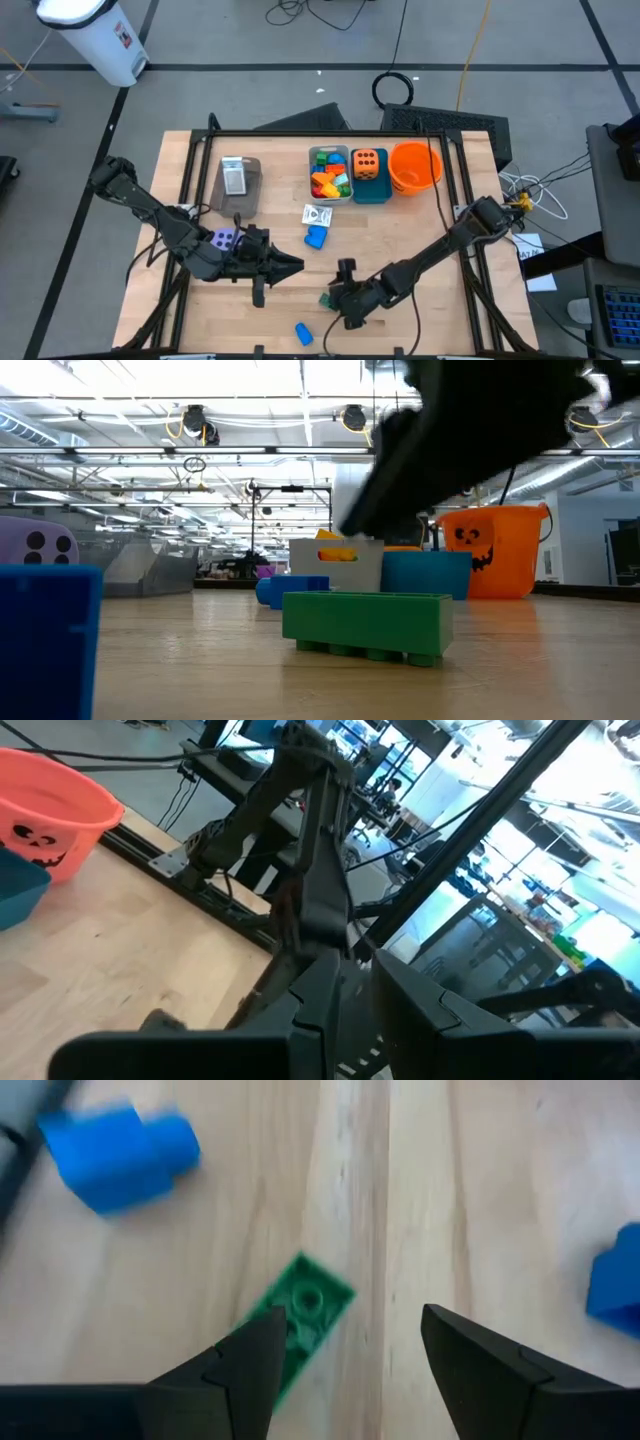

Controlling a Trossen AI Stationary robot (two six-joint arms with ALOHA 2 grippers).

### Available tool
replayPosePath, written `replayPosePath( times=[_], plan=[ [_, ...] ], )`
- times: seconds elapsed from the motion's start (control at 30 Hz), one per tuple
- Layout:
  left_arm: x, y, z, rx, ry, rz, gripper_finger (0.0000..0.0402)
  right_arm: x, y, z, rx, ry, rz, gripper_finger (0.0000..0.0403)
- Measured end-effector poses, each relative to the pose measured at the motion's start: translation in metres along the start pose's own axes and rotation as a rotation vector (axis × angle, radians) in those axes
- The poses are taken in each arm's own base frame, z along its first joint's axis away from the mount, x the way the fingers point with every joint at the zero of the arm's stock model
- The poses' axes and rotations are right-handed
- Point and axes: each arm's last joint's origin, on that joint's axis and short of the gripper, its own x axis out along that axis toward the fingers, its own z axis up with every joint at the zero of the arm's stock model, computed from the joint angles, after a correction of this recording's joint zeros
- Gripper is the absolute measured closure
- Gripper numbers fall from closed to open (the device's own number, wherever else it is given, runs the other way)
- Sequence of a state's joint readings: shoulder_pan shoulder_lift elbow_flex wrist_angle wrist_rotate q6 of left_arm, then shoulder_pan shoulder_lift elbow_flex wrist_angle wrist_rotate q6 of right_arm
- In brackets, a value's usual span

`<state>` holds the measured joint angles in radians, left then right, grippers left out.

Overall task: Pick & Place Toys
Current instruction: Put the dark green game piece into the gray bin

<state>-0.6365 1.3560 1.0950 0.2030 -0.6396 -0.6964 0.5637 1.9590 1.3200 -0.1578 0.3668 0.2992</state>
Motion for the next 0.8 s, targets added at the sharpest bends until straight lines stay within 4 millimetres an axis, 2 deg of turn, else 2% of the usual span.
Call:
replayPosePath(
  times=[0.23,0.47,0.67,0.8],
  plan=[
    [0.000,0.000,0.000,0.008,0.004,0.003,0.0337,-0.006,-0.002,0.009,0.105,-0.056,0.020,0.0177],
    [0.000,0.002,-0.003,0.028,0.023,0.018,0.0337,-0.004,0.012,0.003,0.227,-0.062,0.033,0.0177],
    [0.000,0.004,-0.005,0.031,0.041,0.034,0.0337,-0.008,0.017,0.003,0.283,-0.105,-0.032,0.0177],
    [0.000,0.004,-0.005,0.028,0.045,0.038,0.0337,-0.001,0.019,-0.002,0.313,-0.096,-0.036,0.0177]
  ],
)
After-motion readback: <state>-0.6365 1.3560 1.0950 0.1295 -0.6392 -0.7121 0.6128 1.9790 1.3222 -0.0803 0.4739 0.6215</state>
